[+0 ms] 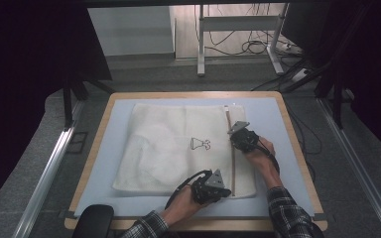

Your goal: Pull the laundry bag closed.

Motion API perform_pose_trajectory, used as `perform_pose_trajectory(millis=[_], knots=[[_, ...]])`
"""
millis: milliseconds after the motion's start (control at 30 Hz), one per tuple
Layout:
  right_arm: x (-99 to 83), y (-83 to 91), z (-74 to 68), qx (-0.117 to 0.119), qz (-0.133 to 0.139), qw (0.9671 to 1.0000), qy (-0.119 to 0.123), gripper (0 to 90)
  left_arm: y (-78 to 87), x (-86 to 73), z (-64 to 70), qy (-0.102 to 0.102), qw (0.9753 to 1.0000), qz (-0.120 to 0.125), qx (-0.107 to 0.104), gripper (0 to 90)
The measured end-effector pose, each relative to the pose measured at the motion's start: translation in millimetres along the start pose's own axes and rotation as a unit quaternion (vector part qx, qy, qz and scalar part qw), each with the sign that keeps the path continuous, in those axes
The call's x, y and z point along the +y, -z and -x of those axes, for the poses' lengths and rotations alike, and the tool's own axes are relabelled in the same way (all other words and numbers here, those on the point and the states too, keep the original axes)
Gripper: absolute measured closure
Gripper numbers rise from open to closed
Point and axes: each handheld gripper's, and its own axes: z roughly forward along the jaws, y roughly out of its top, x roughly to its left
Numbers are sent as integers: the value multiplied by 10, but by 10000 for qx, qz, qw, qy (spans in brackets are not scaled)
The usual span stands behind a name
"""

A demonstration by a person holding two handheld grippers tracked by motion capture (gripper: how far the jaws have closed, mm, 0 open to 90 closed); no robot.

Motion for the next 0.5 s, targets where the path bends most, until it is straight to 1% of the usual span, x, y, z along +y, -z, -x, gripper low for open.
perform_pose_trajectory(millis=[500], knots=[[65,-111,97,-49,-10,10000,-43,856,0,-1,1,-9,10000,4,4,900]])
